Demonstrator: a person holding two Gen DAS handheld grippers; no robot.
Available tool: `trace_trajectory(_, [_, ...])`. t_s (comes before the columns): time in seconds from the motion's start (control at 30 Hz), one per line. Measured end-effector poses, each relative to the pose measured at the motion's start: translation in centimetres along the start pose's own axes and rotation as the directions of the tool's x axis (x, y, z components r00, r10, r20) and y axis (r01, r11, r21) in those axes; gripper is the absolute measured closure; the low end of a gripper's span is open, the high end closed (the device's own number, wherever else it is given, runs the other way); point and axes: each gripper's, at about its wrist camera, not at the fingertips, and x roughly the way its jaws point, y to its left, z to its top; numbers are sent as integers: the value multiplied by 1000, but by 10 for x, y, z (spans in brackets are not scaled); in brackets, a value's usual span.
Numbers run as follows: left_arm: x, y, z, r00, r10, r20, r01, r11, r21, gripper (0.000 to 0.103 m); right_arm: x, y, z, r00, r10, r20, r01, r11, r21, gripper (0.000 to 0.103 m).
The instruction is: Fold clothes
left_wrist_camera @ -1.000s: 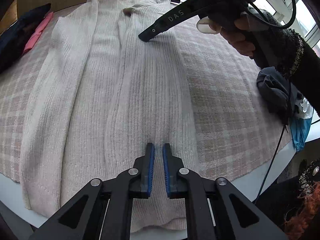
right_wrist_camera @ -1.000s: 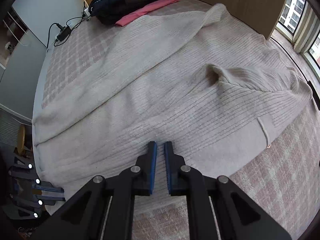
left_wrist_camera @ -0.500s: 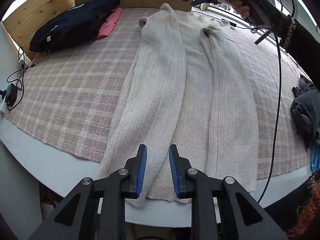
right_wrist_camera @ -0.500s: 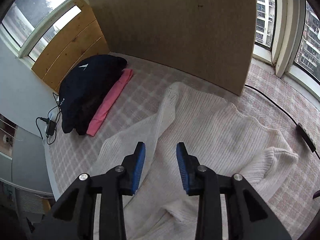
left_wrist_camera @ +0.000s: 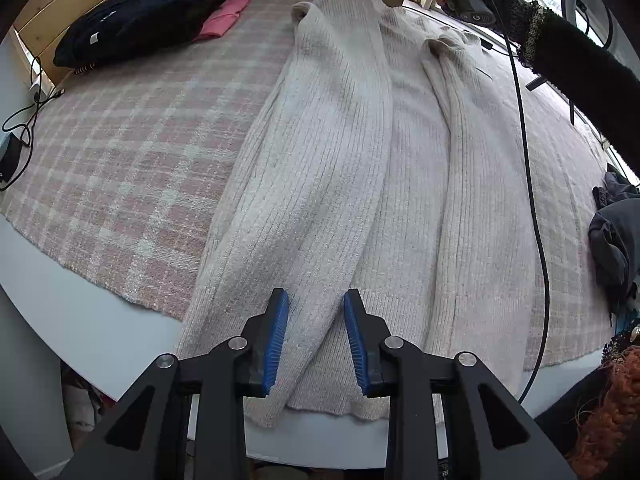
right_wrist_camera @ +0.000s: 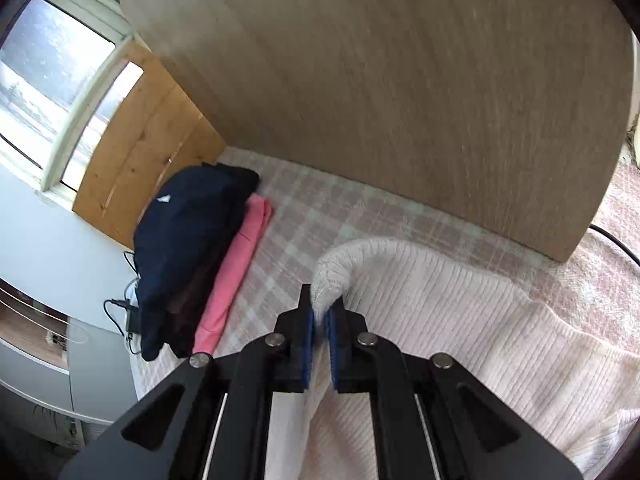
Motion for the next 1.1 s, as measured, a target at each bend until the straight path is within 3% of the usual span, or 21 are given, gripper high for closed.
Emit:
trace_trajectory(0.1, [1,-4,0,1000,-5,2,5,1000,7,67,23,-21,-7,995,-83,-48,84,996,24,95])
trace_trajectory(0.17, [2,-9,1,1000,2,-4,-2,1000,27,63,32,-22,-11,991,-116,-74,115,993,-23,95])
trace_trajectory(0.33, [-9,-11,0,1000,-25,-13,25,1000,13,64,20,11,-36,980,-148,-136,128,981,-147,78])
trace_trajectory(0.53, [-56,14,-11,995,-37,92,45,995,-87,64,2,53,-68,960,-192,-206,127,948,-290,76])
trace_trajectory(0.6, [-54,34,-12,996,-17,84,28,992,-124,64,-4,68,-79,951,-208,-227,124,933,-337,76])
trace_trajectory(0.73, [-30,54,-11,999,2,42,3,992,-128,63,39,88,-130,888,-354,-292,174,849,-500,75])
trace_trajectory(0.77, [-23,57,-10,1000,4,30,0,993,-121,63,41,93,-136,892,-377,-248,197,819,-538,74])
trace_trajectory(0.8, [-17,57,-9,1000,11,7,-10,994,-113,64,42,98,-139,881,-409,-237,213,791,-574,73])
trace_trajectory(0.83, [-15,56,-11,1000,15,-11,-16,994,-106,65,38,102,-137,871,-422,-251,217,788,-576,73])
trace_trajectory(0.9, [-19,56,-14,1000,0,8,1,995,-100,64,2,105,-125,911,-322,-256,168,859,-484,73])
trace_trajectory(0.97, [-23,59,-17,1000,-13,25,15,995,-97,63,-48,105,-109,948,-239,-210,139,905,-401,73])
trace_trajectory(1.03, [-21,64,-17,1000,-16,19,18,996,-91,63,-85,101,-94,957,-226,-183,150,923,-355,73])
trace_trajectory(1.1, [-18,68,-15,1000,-20,12,21,997,-73,63,-109,106,-82,950,-281,-134,219,909,-354,73])
